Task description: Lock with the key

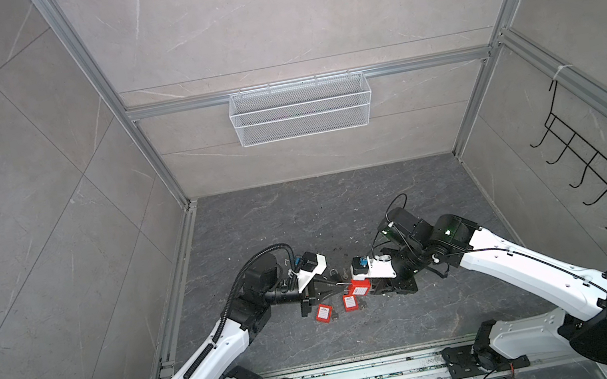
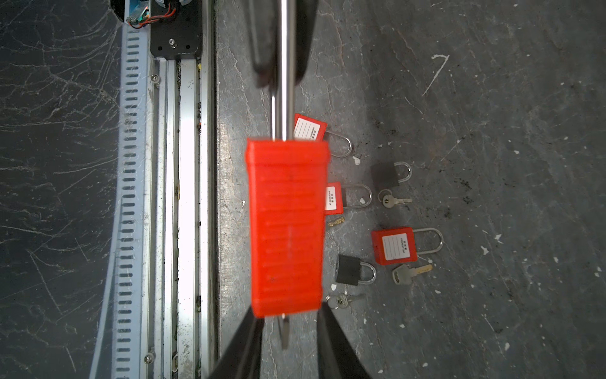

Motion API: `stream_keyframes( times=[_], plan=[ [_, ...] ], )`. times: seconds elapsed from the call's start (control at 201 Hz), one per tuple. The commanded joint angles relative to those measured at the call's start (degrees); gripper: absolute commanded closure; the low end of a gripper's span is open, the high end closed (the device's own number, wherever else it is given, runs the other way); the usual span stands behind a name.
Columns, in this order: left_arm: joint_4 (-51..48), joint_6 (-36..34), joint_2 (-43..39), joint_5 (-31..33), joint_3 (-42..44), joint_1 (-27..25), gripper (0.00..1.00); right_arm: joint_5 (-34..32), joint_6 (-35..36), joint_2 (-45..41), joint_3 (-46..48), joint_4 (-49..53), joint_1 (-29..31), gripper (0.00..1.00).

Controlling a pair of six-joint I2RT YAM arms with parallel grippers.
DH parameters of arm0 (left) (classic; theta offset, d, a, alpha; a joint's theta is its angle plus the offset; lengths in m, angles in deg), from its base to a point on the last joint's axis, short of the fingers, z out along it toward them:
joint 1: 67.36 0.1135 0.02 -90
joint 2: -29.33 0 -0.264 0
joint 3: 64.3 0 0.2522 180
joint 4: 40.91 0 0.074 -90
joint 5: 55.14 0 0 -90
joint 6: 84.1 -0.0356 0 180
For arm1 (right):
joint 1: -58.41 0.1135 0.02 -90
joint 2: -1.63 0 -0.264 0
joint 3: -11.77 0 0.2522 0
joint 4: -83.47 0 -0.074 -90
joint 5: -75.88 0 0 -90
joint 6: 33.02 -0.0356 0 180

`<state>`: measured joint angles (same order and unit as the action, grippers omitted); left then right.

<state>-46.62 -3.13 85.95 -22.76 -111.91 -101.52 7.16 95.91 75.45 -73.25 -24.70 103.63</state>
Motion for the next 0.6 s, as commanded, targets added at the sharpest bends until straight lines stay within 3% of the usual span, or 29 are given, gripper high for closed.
stream_keyframes(
  times=[0.0,0.383,0.598],
  plan=[
    [0.8,-1.8,0.0,-2.3,-2.7,-0.3,1.0,1.8,1.0,0.4,-1.6,-0.1,0.3,0.76],
    [-1.3,-3.1,-0.6,-2.0,-3.0,-0.3,1.0,2.8,2.0,0.3,0.1,-1.3,0.3,0.93],
    [-9.6,-10.1,-3.2,2.5,-4.7,-0.3,1.0,1.1,4.2,-0.4,1.4,1.4,0.2,1.0]
  ],
)
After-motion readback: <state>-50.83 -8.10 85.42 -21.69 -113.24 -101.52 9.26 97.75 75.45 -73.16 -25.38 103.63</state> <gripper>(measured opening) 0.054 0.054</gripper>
